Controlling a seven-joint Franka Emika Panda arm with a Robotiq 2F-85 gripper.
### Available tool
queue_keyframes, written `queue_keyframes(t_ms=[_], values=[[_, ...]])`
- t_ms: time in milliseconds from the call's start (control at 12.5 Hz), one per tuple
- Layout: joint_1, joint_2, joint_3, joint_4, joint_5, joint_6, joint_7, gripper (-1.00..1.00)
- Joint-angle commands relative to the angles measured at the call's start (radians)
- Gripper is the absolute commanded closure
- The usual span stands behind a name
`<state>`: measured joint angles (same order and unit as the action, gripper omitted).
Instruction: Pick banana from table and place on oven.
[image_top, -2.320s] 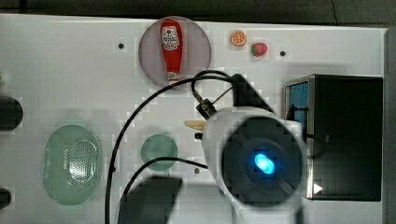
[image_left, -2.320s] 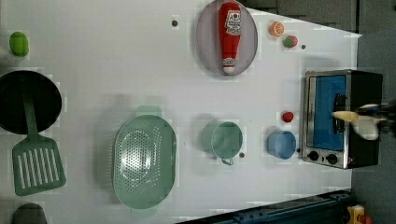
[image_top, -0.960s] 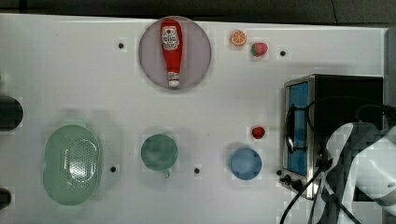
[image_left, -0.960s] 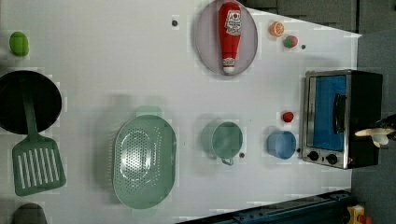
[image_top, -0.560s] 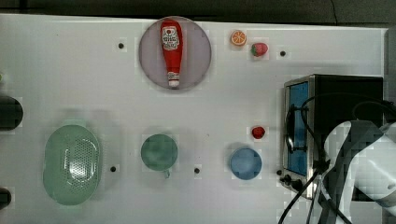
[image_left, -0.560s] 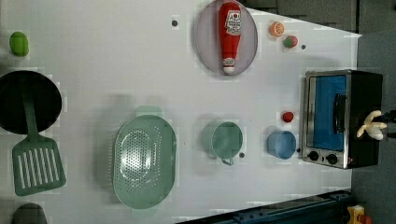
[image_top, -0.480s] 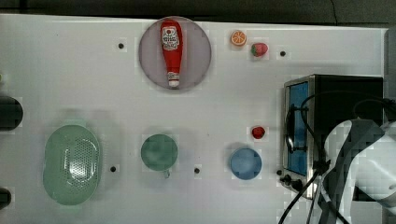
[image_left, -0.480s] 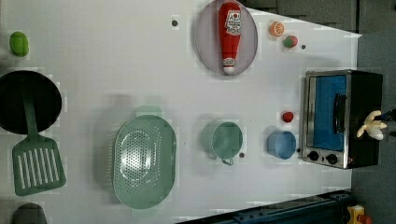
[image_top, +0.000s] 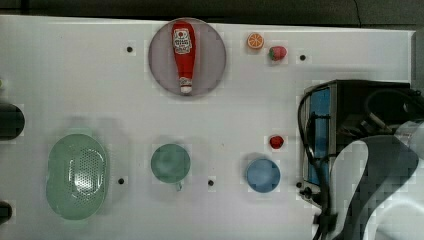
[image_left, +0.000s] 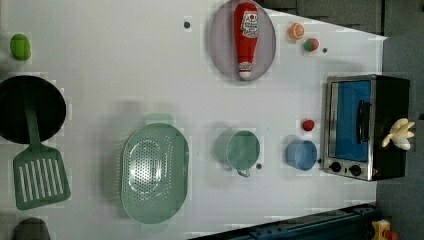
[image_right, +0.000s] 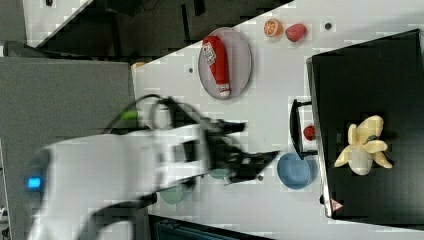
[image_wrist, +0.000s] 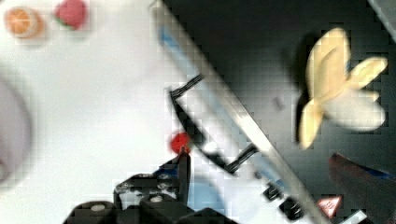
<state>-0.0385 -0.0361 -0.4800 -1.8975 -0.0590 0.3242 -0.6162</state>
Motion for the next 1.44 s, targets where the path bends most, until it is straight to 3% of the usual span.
queue_keyframes(t_ms=[80,320,560,1440], values=[[0.084,-0.075,0.171,0.017,-0.012,-0.109,0.365,-1.0],[0.085,-0.121,0.325,0.017,-0.012,-0.123,0.625,-1.0],[0.085,-0.141,0.393,0.017,-0.004,-0.195,0.698,-1.0],[0.082,-0.152,0.391,0.017,-0.005,-0.196,0.702,-1.0]])
